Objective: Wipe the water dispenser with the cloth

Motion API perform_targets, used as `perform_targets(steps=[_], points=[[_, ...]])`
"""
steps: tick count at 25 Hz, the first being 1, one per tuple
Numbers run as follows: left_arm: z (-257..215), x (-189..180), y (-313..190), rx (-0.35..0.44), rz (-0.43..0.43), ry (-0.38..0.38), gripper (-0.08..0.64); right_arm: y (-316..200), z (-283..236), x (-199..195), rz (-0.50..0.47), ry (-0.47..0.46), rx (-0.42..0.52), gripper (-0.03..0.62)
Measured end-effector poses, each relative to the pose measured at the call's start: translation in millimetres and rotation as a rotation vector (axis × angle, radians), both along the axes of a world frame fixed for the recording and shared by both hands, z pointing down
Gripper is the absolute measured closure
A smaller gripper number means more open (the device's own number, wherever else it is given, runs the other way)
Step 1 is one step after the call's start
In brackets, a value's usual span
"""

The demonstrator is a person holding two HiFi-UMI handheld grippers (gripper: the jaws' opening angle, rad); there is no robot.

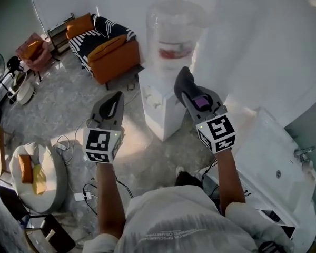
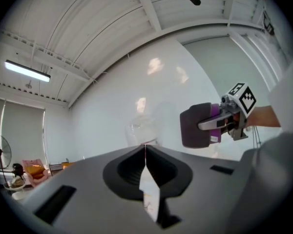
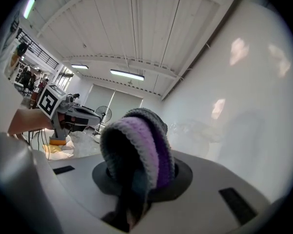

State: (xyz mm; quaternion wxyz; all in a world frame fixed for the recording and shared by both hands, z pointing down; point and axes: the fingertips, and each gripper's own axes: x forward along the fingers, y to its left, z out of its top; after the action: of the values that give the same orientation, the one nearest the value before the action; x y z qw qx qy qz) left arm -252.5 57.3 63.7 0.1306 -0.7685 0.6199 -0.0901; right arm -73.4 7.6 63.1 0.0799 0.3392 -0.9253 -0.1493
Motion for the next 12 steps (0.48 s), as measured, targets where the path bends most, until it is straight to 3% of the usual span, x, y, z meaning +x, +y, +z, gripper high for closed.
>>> perform_targets(steps=[8,12], points=[[-20,11,12,0.013,0.026,-0.092,0.545,10,-18,4,0.002,0.004,0.045,0.508],[-20,12,8,0.012,0.026,-0.097,0.545,7,-14,3,0.008,0.02,0.048,0.509]])
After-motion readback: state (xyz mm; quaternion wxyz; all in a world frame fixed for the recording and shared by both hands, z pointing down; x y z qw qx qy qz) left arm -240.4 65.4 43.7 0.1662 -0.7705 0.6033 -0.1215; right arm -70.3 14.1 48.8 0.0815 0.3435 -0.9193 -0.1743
